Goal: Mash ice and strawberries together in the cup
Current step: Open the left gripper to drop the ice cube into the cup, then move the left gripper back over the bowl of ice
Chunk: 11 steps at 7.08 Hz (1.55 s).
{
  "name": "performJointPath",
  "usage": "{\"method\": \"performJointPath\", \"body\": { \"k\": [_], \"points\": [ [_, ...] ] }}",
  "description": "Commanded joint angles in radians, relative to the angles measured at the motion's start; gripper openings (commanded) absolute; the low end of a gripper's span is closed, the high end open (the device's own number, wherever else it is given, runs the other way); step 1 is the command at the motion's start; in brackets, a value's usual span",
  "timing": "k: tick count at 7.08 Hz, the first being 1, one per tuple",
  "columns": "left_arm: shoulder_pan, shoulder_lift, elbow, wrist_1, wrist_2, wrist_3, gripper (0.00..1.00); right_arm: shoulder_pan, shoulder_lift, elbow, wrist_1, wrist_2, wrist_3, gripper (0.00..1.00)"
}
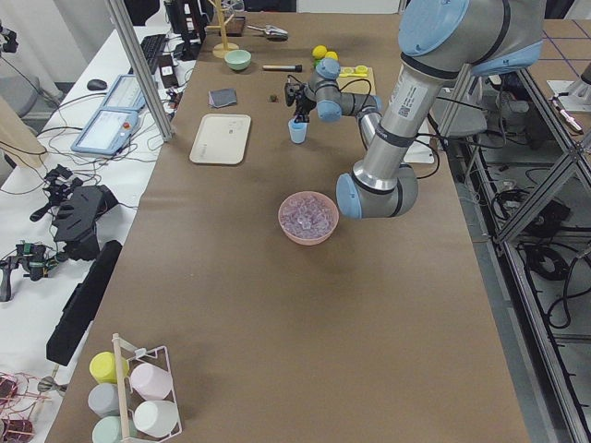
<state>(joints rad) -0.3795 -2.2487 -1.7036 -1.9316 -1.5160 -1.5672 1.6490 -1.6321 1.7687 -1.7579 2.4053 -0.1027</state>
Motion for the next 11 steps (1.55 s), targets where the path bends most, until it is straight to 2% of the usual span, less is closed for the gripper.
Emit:
{"method": "performJointPath", "body": {
  "k": [1, 2, 3, 4, 5, 6, 8, 11],
  "points": [
    [0.004, -0.009, 0.005, 0.0, 0.008, -0.002, 0.88, 0.0, 0.0, 0.0, 0.0, 0.0, 0.0, 1.0],
    [0.004, -0.011, 0.005, 0.002, 0.008, -0.002, 0.95, 0.0, 0.0, 0.0, 0.0, 0.0, 0.0, 1.0],
    [0.002, -0.011, 0.001, 0.002, 0.007, -0.001, 0.95, 0.0, 0.0, 0.0, 0.0, 0.002, 0.001, 1.0],
    [-0.019, -0.006, -0.051, 0.012, -0.03, 0.007, 0.96, 0.0, 0.002, 0.006, 0.0, 0.002, 0.001, 1.0],
    [-0.062, 0.038, -0.117, 0.069, -0.121, 0.031, 0.96, 0.0, 0.002, 0.008, 0.0, 0.003, 0.001, 1.0],
    [-0.094, 0.079, -0.213, 0.18, -0.163, 0.115, 0.96, 0.0, 0.002, 0.011, 0.0, 0.003, 0.001, 1.0],
    [-0.152, 0.158, -0.368, 0.386, -0.165, 0.398, 0.96, 0.0, -0.003, 0.011, 0.0, 0.006, 0.0, 1.0],
    [-0.255, 0.392, -0.506, 0.39, -0.229, 0.741, 0.97, 0.0, -0.006, 0.008, 0.0, 0.006, 0.0, 1.0]
  ]
}}
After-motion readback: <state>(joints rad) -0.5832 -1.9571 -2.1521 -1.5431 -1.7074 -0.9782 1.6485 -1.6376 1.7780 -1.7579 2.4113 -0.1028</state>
